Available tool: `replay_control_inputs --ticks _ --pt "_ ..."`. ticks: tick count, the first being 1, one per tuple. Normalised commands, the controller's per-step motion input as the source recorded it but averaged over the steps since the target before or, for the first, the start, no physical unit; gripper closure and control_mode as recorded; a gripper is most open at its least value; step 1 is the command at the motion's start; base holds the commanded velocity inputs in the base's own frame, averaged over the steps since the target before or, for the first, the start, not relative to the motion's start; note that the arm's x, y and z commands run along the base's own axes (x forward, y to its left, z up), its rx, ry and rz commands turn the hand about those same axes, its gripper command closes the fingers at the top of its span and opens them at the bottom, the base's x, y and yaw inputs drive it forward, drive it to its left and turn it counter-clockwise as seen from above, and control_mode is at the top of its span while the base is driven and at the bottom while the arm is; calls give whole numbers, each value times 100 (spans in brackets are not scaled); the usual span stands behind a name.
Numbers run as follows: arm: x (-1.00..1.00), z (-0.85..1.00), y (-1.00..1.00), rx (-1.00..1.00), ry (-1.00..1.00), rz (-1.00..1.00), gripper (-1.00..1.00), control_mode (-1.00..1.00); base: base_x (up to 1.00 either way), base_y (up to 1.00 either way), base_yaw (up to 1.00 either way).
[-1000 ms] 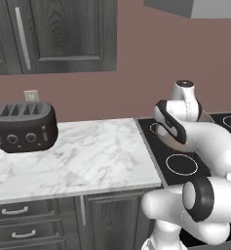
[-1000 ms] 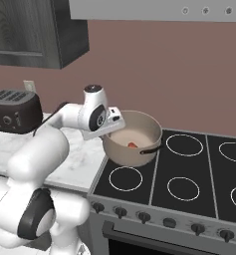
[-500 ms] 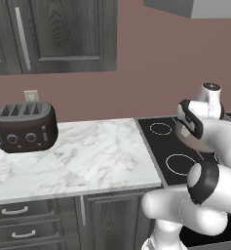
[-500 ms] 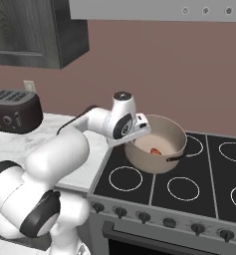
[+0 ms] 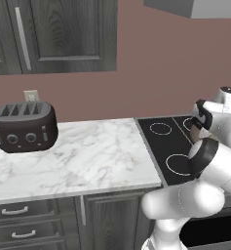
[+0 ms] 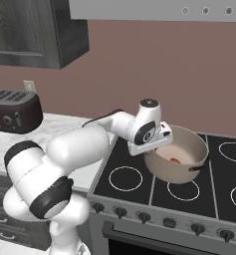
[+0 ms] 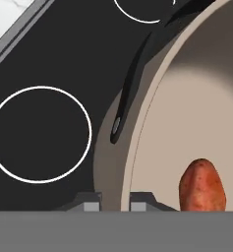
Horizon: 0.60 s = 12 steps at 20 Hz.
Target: Turn on the sink faucet. Then move the sweet potato from the counter to the sink. Turn off the sink. Move the vegetable from the sink to the pot next to the stove. Finally move the pot to the front center burner.
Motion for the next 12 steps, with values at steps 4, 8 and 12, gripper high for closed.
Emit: replay_control_inputs --ticks 4,8,12 --pt "0 -25 -66 1 10 0 100 -100 0 0 0" --pt "0 -29 -67 2 7 0 100 -100 0 0 0" --pt "0 -32 -58 1 7 0 100 -100 0 0 0"
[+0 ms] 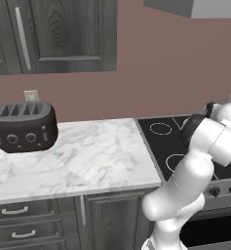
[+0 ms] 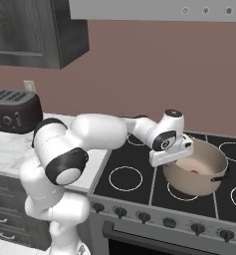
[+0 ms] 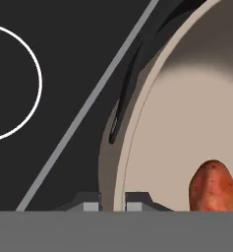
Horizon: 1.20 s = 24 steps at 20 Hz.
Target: Turn on the sink faucet. Then move the sweet potato from the counter to the sink. Turn off the sink. Move the vegetable from the sink to the pot next to the stove. Finally move the pot to the front center burner.
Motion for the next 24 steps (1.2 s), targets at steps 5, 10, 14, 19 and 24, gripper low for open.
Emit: replay_control_inputs --ticks 5,10,14,19,24 --pt "0 -29 -37 4 5 0 100 -100 0 0 0" --pt "-24 3 -10 8 1 0 100 -100 0 0 0" --pt "-37 14 7 3 1 0 100 -100 0 0 0" --pt "-32 -1 32 0 2 0 100 -100 0 0 0" --pt "-8 -23 54 0 0 1 100 -100 0 0 0"
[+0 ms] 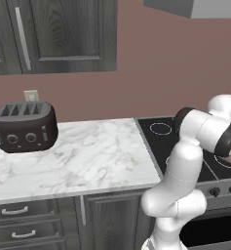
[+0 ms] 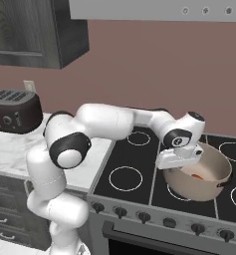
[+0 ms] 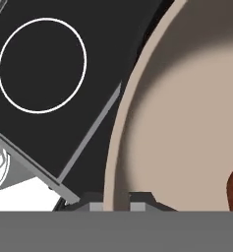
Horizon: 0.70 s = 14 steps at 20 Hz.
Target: Turn on the sink faucet. Then move the sweet potato from the counter to the sink. Turn off the sink. Move the vegetable from the sink to the pot next to the stove. Finally move the pot to the front center burner.
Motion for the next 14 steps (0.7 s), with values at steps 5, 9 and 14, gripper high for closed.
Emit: replay_control_inputs --ticks 5,9,14 --pt "-11 -23 36 0 0 1 100 -100 0 0 0" --pt "-32 -1 0 0 0 0 100 -100 0 0 0" --pt "-12 -1 8 0 0 0 -100 -100 0 0 0"
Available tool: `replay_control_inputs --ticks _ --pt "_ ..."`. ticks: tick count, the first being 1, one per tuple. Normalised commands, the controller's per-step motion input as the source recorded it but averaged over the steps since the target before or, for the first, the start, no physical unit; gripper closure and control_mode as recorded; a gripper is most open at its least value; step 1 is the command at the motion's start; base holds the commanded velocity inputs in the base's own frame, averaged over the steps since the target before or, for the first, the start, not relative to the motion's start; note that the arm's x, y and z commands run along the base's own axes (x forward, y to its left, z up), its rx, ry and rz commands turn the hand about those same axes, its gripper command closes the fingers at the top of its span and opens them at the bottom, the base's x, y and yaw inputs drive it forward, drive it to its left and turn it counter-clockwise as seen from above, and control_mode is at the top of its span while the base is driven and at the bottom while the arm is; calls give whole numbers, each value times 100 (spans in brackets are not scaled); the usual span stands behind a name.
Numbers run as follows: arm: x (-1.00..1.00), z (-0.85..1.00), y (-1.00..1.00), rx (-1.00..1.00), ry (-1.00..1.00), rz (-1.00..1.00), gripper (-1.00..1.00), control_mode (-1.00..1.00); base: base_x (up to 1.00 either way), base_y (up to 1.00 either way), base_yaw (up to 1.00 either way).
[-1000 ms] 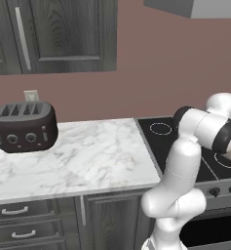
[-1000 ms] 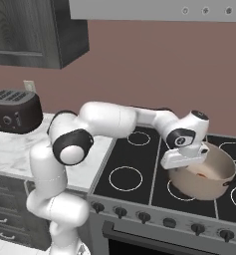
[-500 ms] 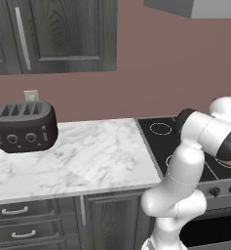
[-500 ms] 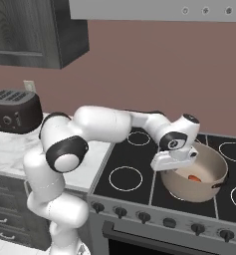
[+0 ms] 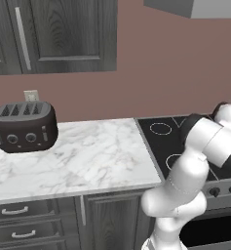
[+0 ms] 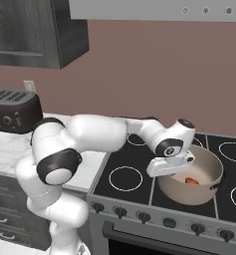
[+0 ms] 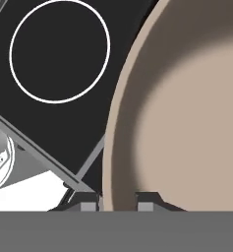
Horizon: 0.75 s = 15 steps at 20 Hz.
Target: Turn on the sink faucet. Then move the sweet potato from the counter to the sink. Turn off the sink. Move the vegetable from the sink to the pot next to the stove. Finally move the pot to the front center burner.
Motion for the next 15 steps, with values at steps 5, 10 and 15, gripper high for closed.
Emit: replay_control_inputs --ticks 5,10,15 --pt "-6 10 18 0 -1 0 -100 -100 0 0 0" --pt "-26 45 12 0 -3 0 -100 -100 0 0 0" --pt "-47 42 24 -1 -1 0 -100 -100 0 0 0"
